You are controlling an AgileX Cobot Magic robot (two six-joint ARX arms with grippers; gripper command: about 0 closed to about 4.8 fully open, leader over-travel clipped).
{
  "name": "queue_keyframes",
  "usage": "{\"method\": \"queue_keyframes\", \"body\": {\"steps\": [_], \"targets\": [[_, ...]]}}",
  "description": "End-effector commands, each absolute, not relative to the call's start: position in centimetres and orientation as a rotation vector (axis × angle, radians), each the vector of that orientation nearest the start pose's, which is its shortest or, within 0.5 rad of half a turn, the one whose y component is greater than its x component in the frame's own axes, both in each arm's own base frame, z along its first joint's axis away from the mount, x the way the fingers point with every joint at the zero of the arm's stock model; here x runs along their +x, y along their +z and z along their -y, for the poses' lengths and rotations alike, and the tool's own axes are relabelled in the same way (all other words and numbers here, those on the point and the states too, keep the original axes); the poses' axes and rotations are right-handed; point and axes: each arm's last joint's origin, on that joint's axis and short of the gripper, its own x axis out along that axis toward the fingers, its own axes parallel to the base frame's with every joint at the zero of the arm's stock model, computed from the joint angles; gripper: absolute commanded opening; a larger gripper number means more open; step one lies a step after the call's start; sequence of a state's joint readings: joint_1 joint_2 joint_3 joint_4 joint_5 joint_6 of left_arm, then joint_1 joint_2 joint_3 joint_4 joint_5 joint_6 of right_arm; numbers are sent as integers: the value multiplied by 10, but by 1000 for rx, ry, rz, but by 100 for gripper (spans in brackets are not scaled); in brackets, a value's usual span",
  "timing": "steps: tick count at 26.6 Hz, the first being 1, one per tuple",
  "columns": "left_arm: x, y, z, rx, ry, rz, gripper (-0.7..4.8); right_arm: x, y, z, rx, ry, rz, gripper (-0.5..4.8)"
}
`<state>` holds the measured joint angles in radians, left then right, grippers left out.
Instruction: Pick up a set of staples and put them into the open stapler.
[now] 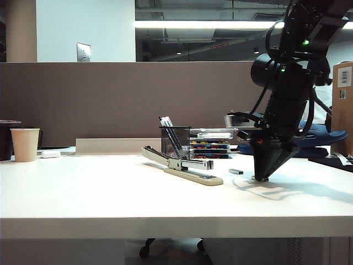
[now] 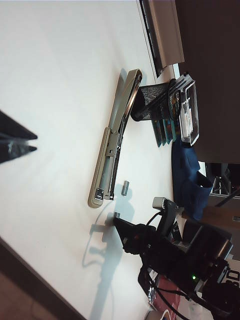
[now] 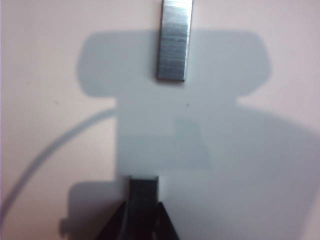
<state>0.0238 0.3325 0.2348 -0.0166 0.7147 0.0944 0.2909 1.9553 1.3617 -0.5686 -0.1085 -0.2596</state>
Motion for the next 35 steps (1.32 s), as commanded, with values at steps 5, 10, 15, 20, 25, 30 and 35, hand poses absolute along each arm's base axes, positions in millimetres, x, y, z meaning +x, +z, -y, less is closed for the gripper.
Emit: {"method": "queue_keyframes", "body": {"steps": [5,10,15,20,25,30,35], "targets": [[110,219,16,63,-697,-46,-5,378,176,-117,-336,503,-1108,62],[110,225,16,82,-696,4,-5,386,195,-120,-334,502,-1077,62],[109,231,16,85,-695,12,-5,390,210,-121,-331,506,-1063,62],[116,248,16,83,-695,7,-5,391,226,-133,-332,546,-1040,62],[136,261,16,61,-698,-50,-5,386,237,-156,-318,631,-1003,62],[151,262,16,69,-702,-94,-5,384,239,-172,-275,655,-976,62],[161,258,15,76,-705,-120,-5,382,241,-188,-243,661,-925,62]]}}
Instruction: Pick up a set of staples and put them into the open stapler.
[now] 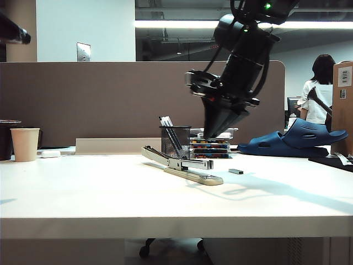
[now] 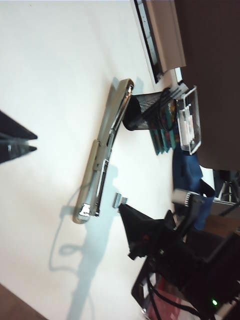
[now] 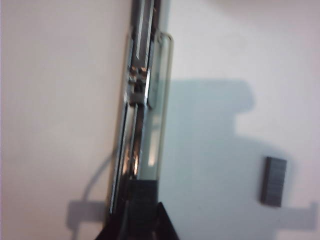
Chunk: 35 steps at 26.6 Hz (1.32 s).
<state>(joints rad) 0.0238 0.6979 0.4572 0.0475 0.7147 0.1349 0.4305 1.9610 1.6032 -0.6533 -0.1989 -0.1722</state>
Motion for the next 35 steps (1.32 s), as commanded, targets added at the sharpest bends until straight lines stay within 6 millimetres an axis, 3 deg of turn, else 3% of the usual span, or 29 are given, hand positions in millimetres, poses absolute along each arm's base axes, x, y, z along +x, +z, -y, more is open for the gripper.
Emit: {"method": "queue_keyframes", "body": {"steps": [1,10,18,35], "targets": [[161,258,15,76,-705,-121,-5,383,240,-188,-232,661,-923,62],[161,258,15,78,-704,-117,-5,389,216,-198,-216,698,-974,62],[161,258,15,77,-706,-118,-5,390,207,-205,-224,712,-980,62],[161,258,15,76,-708,-120,-5,392,203,-206,-251,678,-968,62]]}}
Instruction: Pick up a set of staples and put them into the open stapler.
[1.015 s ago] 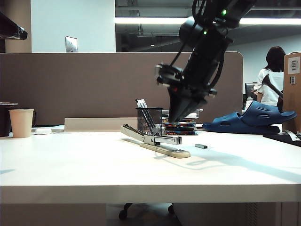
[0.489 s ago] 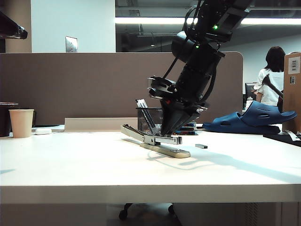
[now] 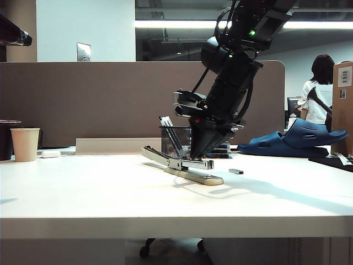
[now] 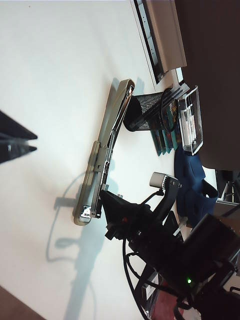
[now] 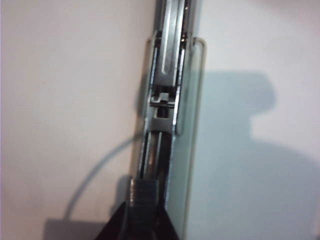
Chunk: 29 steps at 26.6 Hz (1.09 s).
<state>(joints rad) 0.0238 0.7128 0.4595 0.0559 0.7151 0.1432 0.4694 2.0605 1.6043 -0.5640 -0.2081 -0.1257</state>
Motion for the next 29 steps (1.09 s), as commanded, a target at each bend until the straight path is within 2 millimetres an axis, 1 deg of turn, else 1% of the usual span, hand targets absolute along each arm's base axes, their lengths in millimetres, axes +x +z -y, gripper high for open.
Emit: {"method": "queue_keyframes", "body": {"steps": [1,29], "targets": [[161,258,15,76,-708,-120,-5,392,203,-205,-252,678,-968,62],[161,258,15,75,-708,-120,-5,393,200,-204,-278,636,-981,64]]}}
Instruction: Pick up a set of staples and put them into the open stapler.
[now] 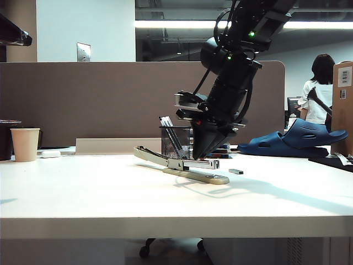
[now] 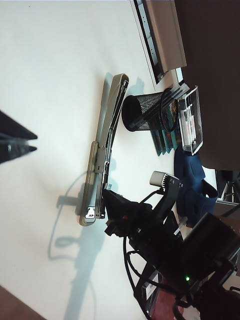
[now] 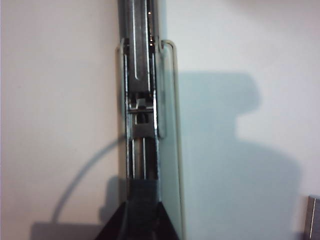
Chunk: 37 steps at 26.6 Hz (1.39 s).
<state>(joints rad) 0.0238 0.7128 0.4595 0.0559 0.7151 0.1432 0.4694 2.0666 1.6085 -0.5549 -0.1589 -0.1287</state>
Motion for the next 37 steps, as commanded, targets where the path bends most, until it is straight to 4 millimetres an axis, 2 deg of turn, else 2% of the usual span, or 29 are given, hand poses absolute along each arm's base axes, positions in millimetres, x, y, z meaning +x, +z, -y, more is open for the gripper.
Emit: {"method": "queue_keyframes", "body": {"steps": [1,4,14,16,17,20,33,35,37], "targets": [[161,258,15,75,-708,-120,-5,392,200,-204,-279,636,-985,70],[161,258,15,75,-708,-120,-5,392,200,-204,-282,637,-992,108],[161,258,15,74,-709,-125,-5,392,201,-204,-281,637,-988,109],[161,257,15,72,-709,-128,-5,391,204,-203,-280,638,-978,137],[160,257,15,72,-709,-130,-5,391,207,-203,-279,637,-966,169],[160,256,15,68,-709,-140,-5,391,213,-203,-276,638,-946,172],[161,259,15,80,-706,-110,-5,385,240,-198,-289,589,-865,170],[161,262,15,92,-706,-77,-5,383,250,-195,-295,569,-846,145],[162,265,15,103,-704,-49,-5,379,260,-191,-310,529,-829,73]]}}
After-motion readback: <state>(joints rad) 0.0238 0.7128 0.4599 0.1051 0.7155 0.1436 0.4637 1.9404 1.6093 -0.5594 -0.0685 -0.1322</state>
